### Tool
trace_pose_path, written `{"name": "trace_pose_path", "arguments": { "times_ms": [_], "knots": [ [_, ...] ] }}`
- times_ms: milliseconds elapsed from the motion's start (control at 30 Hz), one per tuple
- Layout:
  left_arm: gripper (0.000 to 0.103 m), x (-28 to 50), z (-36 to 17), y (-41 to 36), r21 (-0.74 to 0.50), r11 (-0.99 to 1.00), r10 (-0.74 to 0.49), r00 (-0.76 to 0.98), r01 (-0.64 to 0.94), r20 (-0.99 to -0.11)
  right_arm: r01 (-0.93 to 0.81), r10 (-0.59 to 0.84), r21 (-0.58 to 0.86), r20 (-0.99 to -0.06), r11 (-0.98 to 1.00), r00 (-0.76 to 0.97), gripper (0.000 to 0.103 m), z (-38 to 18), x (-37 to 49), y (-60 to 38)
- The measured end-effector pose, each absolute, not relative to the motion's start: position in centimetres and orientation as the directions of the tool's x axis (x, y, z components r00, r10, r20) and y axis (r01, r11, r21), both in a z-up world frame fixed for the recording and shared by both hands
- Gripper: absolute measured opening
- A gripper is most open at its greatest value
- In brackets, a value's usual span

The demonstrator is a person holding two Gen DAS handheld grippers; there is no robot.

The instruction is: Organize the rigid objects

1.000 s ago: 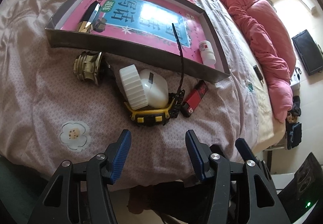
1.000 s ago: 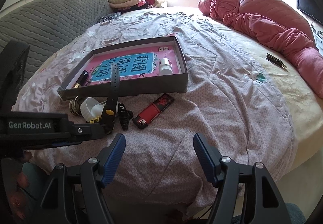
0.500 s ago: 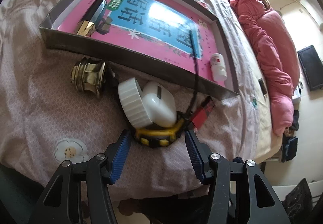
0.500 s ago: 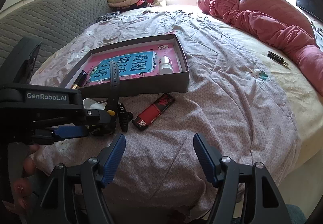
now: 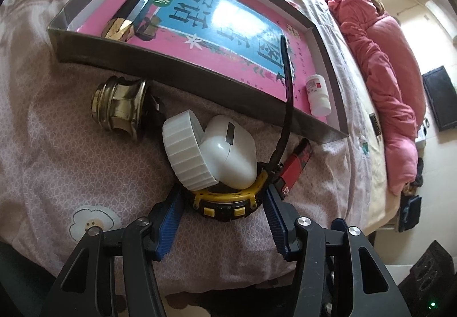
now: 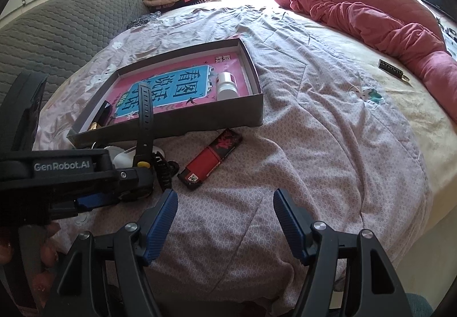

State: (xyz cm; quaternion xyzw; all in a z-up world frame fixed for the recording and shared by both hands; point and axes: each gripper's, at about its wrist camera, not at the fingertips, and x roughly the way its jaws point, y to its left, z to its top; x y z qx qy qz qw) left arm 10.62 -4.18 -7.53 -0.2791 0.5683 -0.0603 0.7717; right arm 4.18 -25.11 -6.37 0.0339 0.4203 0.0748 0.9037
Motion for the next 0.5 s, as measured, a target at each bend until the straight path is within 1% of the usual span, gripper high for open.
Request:
{"name": "trace_pose_path", "arguments": {
  "times_ms": [333,500],
  "knots": [
    [0.055,10.5,-7.8,-3.1,-0.550,0.806,-0.459,0.356,-0.220,-0.814,-0.112,0.159,0.114,-0.772,0.987,0.615,0.069,-6.9,5.9,-24.2],
    [0.055,10.2,-7.5,-3.0,-0.534,0.827,-0.446,0.372,-0.178,-0.814,-0.102,0.138,0.096,-0.782,0.990,0.607,0.069,-7.1,7.2,-24.0]
  ]
}}
